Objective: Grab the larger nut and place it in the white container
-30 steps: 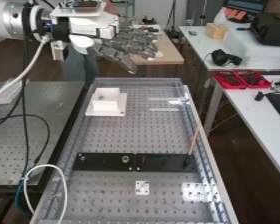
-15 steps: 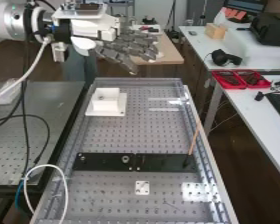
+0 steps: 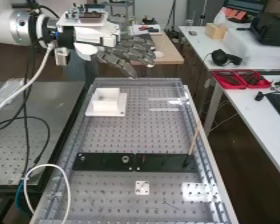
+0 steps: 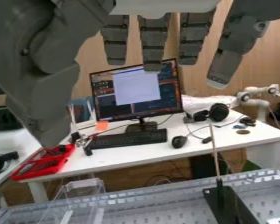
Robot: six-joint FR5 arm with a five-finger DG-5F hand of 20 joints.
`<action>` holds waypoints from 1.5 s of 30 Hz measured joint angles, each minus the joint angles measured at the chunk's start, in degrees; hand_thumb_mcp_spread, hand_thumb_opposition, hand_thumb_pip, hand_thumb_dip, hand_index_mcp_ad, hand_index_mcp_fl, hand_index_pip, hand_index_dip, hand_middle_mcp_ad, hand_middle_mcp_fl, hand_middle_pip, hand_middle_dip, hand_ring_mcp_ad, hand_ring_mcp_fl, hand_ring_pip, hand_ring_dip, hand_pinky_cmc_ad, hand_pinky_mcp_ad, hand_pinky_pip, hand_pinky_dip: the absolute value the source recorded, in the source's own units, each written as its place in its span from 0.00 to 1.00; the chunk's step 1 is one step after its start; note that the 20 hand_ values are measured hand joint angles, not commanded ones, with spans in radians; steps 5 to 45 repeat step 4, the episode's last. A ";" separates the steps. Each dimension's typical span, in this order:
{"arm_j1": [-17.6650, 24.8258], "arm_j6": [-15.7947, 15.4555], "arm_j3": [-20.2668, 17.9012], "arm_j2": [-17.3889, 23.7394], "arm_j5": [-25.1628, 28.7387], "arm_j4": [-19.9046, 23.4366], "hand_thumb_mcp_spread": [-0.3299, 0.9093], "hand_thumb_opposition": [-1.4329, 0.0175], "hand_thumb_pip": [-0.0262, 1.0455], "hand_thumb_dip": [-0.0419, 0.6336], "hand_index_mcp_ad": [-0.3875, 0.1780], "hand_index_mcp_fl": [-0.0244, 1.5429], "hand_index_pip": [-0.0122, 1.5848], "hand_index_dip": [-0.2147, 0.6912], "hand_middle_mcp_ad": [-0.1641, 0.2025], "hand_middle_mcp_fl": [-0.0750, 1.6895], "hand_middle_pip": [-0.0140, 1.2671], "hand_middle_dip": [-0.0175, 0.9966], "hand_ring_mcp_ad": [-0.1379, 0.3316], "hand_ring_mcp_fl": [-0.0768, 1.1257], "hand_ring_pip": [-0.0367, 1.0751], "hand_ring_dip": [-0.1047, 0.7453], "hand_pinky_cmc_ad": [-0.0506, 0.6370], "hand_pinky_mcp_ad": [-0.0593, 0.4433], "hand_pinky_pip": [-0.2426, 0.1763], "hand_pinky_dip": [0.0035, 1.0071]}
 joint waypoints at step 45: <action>0.30 -0.83 0.13 0.29 0.16 -0.27 0.41 0.42 0.65 0.38 0.49 0.05 0.14 0.21 0.65 0.08 0.10 0.27 0.64 0.06 0.14 0.32 0.58 0.71 0.35 0.68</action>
